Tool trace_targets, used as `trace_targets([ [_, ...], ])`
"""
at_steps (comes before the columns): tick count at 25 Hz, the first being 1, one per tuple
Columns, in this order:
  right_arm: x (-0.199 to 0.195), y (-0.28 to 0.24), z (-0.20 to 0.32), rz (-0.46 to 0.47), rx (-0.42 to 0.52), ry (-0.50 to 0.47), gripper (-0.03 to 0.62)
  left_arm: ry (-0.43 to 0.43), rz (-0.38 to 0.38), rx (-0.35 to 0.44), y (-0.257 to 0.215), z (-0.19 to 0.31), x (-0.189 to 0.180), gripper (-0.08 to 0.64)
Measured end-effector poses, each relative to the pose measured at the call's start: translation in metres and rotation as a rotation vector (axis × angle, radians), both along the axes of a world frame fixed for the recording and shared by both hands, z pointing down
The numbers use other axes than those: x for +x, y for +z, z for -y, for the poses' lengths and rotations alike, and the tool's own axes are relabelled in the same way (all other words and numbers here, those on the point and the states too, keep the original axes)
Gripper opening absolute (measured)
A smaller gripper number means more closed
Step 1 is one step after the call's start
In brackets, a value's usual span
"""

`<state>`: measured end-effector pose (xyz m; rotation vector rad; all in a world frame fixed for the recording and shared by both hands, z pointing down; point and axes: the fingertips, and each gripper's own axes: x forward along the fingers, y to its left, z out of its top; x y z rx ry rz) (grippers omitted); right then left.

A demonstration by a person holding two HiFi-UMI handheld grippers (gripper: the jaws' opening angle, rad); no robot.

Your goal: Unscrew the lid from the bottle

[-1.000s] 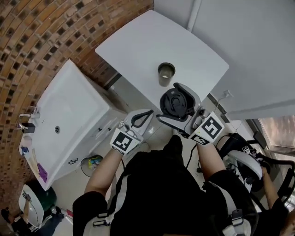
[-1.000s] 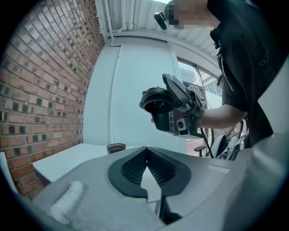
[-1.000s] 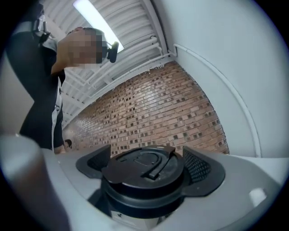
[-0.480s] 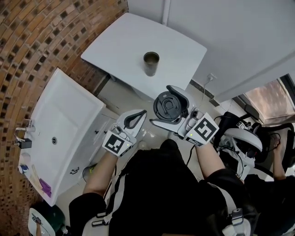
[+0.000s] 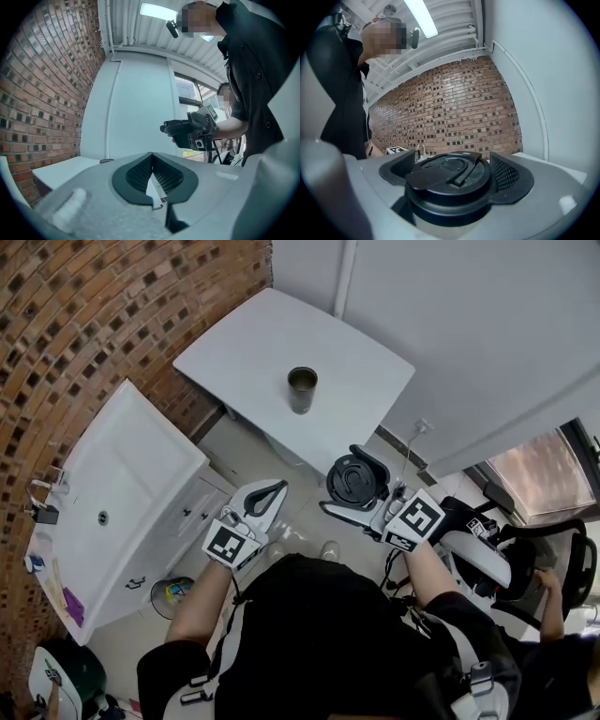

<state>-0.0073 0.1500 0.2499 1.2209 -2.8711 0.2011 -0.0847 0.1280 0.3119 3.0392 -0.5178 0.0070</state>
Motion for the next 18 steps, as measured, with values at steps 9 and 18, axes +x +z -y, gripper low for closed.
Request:
trace_targets([
  [9,-0.006,0.003,0.011,-0.010,0.014,-0.007,0.495,-0.015,-0.001,-0.006,-0.002,0.007,0.004,0.002],
  [18,0.011,0.014,0.013,-0.083,0.011,-0.003,0.495,-0.009,0.044,0.023,0.016,0.016,0.000,0.002],
])
